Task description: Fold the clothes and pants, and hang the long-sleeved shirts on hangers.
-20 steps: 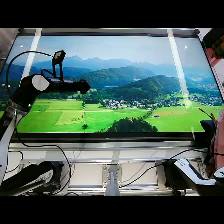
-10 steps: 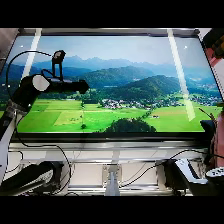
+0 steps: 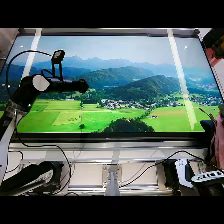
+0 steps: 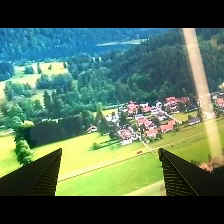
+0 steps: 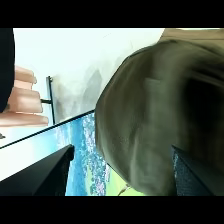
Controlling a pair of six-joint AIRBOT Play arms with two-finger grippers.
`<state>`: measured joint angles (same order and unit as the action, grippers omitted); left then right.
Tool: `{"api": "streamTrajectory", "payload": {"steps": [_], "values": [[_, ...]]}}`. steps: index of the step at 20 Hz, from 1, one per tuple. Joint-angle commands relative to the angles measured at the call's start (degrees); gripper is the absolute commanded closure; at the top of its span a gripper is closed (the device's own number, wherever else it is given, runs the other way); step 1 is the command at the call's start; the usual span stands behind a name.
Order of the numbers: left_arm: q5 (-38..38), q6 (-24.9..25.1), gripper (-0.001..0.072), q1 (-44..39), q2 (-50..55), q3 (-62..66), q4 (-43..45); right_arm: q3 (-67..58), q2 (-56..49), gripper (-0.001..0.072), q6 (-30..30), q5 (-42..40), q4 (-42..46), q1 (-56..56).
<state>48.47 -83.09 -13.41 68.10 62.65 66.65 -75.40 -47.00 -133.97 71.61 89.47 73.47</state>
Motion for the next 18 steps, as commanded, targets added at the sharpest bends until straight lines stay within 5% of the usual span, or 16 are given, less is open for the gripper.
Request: {"api": "streamTrajectory", "payload": {"steps": [1, 3, 5, 9, 11, 18], "values": [[-0.1, 0.0, 0.0014, 0.0, 0.0, 0.0, 0.0, 0.0, -0.3, 0.0009, -1.6, 0.9, 2.0, 0.0], [-0.1, 0.0, 0.0014, 0.0, 0.0, 0.0, 0.0, 0.0, -0.5, 0.0026, -1.2, -0.2, 1.9, 0.0], [-0.1, 0.0, 0.0014, 0.0, 0.0, 0.0, 0.1, 0.0, -0.6, 0.0228, 6.6, -5.1, -0.7, 0.0], [-4.0, 0.0, 0.0014, 0.0, 0.0, 0.0, 2.5, 0.0, -0.6, 0.0544, 43.8, -16.3, -13.5, -6.4], [-6.0, 0.0, 0.0016, 0.0, 0.0, 0.0, 2.6, 0.0, -0.7, 0.0682, 52.2, -17.5, -18.4, -13.4], [-6.0, 0.0, 0.0014, 0.0, 0.0, 0.0, 2.5, 0.0, -4.4, 0.0681, 54.7, -21.5, -19.1, -51.7]]}}
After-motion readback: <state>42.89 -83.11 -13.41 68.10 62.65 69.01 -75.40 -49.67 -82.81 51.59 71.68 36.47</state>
